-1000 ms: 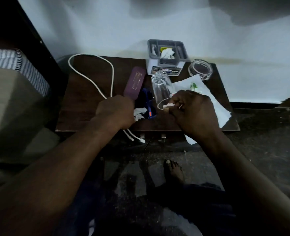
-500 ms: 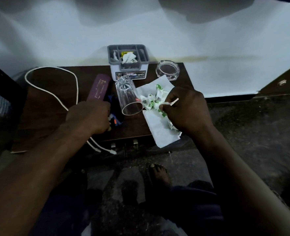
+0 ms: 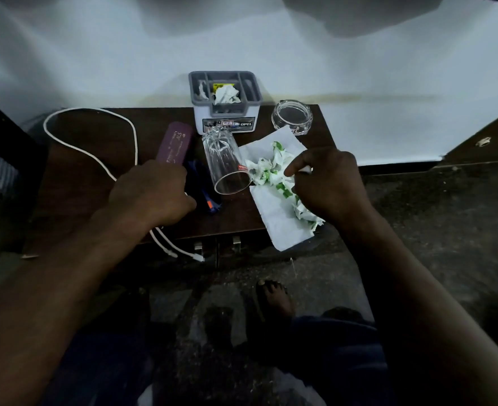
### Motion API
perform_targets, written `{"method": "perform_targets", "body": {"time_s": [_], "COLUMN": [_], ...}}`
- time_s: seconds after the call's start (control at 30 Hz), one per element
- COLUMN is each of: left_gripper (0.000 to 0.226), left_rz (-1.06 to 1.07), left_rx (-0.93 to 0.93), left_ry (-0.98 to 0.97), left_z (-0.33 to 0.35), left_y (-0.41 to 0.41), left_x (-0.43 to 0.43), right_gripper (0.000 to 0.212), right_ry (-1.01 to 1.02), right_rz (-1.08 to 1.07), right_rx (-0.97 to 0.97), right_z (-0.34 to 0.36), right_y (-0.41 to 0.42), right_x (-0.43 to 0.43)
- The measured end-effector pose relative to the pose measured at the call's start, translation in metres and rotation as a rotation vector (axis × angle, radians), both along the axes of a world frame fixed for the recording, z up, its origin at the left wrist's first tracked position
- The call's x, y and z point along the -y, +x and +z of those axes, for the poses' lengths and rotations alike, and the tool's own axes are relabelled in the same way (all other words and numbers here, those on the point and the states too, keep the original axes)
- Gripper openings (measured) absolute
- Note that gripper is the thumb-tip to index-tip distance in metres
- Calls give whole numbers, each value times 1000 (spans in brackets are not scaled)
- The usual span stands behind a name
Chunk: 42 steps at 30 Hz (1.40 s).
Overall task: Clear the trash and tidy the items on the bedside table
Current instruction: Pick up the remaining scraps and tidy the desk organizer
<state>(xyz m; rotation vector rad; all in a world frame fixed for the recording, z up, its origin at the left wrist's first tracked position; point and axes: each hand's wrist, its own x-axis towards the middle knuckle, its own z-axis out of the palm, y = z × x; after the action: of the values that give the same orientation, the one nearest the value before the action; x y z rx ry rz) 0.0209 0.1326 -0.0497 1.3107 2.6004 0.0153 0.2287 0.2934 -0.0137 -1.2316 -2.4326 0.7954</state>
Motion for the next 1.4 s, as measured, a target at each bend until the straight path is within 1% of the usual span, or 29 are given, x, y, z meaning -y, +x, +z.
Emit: {"method": "perform_targets", "body": {"time_s": [0.1, 0.17, 0.23, 0.3, 0.4, 0.47, 0.57, 0.6, 0.73, 0.8, 0.9, 1.0, 1.07, 1.13, 1.2, 1.23, 1.3, 1.4], "left_gripper": [29, 19, 13, 8, 20, 25, 19, 16, 20, 25, 30, 30, 28, 27, 25, 24, 22, 19], "left_rz": [27, 36, 25, 16, 19, 10, -23, -26, -18, -36, -75, -56, -72, -85, -89, -89, -82, -84], "left_rx": [81, 147, 182, 176, 184, 226, 231, 228, 277, 271, 271, 321, 323, 340, 350, 342, 317, 288], "left_ry": [72, 167, 270, 337, 393, 437, 487, 499, 550, 573, 585, 590, 583, 584, 585, 587, 599, 620], "left_z": [5, 7, 9, 10, 15, 20, 23, 24, 25, 27, 28, 26, 23, 23, 22, 21, 19, 19], "left_y": [-4, -5, -5, -6, -6, -2, 5, 7, 12, 13, 15, 18, 19, 20, 20, 19, 18, 16], "left_x": [0, 0, -1, -3, -7, -10, -15, -17, -27, -32, -38, -40, -42, -42, -41, -40, -39, -38], "right_gripper": [23, 21, 21, 20, 30, 29, 17, 17, 30, 43, 62, 68, 64, 49, 34, 31, 33, 30], "right_ry": [-41, -55, -71, -69, -39, -37, -41, -49, -39, -33, -46, -79, -111, -104, -47, -19, 40, 117], "right_rz": [6, 39, 45, 18, -32, -42, 3, 13, 9, 8, 25, 42, 24, 15, 12, 3, -33, -121], "right_rx": [70, 79, 57, 13, -28, -2, 87, 105, 140, 161, 260, 358, 398, 428, 438, 416, 326, 110], "right_z": [-1, -1, -2, -3, -4, -6, -10, -10, -11, -12, -17, -24, -29, -34, -35, -33, -28, -15], "right_y": [-7, -11, -14, -17, -22, -26, -33, -34, -39, -40, -43, -46, -48, -50, -51, -51, -51, -52], "right_x": [1, 0, -2, -3, -7, -9, -11, -10, -9, -10, -11, -10, -11, -12, -13, -13, -14, -13]}}
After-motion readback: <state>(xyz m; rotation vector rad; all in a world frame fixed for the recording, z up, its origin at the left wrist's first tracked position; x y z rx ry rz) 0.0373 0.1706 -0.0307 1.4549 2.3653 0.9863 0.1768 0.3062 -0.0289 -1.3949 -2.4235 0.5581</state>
